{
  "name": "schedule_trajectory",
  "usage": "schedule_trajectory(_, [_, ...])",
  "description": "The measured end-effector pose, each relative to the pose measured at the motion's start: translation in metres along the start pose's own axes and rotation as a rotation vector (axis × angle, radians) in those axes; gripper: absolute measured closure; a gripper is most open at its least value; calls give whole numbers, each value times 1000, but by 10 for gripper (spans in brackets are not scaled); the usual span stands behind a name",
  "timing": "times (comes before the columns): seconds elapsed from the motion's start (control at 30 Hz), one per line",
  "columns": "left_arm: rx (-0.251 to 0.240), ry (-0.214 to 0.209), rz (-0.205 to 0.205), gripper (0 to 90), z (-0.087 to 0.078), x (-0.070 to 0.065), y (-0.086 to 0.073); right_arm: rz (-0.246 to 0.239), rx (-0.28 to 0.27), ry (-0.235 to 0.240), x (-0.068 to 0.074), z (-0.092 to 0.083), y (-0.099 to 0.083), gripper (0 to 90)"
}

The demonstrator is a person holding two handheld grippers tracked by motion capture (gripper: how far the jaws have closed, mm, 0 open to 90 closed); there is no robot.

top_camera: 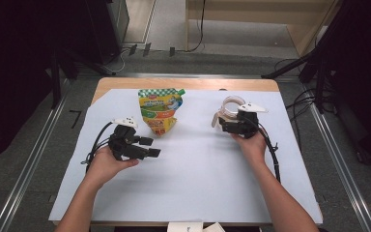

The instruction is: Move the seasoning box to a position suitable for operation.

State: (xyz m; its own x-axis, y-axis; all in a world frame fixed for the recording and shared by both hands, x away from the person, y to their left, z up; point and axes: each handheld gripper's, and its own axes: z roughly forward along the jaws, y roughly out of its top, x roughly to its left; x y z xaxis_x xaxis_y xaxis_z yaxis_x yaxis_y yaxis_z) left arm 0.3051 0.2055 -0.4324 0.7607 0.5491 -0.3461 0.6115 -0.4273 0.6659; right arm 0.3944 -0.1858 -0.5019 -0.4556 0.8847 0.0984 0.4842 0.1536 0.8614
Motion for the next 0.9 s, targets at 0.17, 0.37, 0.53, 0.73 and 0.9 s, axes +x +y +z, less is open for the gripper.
schedule_trajectory(0.17, [-13,5,-10,346,0,1,2,-14,-11,56,16,-12,3,122])
schedule_trajectory(0.37, [-13,5,-8,342,3,0,5,-55,-11,108,36,-19,1,121])
schedule_trajectory(0.53, [-4,5,14,343,6,-1,8,-80,-6,149,50,-26,-2,122])
schedule_trajectory(0.73, [-14,3,25,343,5,-2,9,-86,3,197,68,-32,-6,122])
schedule_trajectory(0.9, [-10,6,33,343,5,-3,9,-139,45,247,92,-30,-18,122])
